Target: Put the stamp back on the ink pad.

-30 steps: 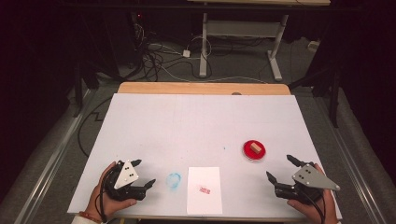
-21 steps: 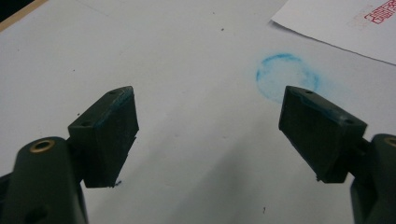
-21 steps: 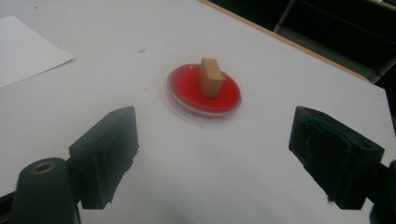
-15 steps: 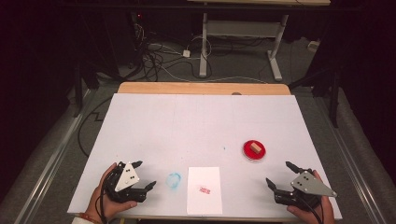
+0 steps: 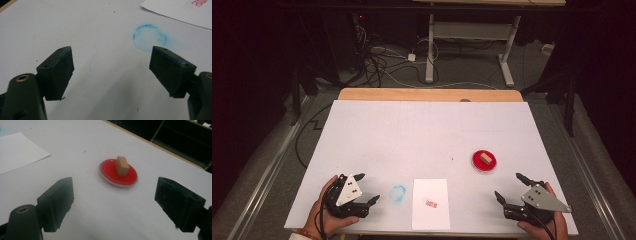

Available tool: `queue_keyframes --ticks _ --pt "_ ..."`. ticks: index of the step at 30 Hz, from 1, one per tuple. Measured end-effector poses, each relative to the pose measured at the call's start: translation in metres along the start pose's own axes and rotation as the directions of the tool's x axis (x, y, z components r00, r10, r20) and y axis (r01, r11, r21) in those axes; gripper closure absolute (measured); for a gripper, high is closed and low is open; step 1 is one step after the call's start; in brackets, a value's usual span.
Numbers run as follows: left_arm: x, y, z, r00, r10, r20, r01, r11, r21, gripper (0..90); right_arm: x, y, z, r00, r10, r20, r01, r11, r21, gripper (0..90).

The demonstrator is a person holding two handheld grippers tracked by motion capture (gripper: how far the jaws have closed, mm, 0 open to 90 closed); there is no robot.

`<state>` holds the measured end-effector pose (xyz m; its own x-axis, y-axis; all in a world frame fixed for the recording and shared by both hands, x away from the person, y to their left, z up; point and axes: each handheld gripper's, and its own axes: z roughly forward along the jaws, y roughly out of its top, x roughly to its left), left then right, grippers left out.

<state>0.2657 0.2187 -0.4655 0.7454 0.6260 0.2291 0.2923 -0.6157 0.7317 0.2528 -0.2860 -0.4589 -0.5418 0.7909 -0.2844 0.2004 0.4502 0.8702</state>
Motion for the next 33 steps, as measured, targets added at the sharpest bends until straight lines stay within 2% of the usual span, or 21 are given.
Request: queue_keyframes --ticks 15,23,33 --pt "-0.0016 0.0002 0.0002 1.0000 0.008 0.000 -0.008 0.9999 0.009 19.2 0.0033 0.0018 -0.0005 0.9998 -0.019 -0.005 0.019 1.000 -0.008 16.3" --pt "0.0022 0.0002 0.0035 1.0000 0.002 -0.004 -0.002 0.9999 0.017 19.2 0.0034 0.0048 0.0013 0.9997 -0.024 -0.007 0.023 0.999 -0.026 16.3" --pt "0.0030 -0.0004 0.0033 1.0000 -0.005 -0.007 0.005 0.9998 0.018 19.2 0.0044 0.0049 0.0030 0.9995 -0.031 -0.002 0.031 0.999 -0.015 16.3"
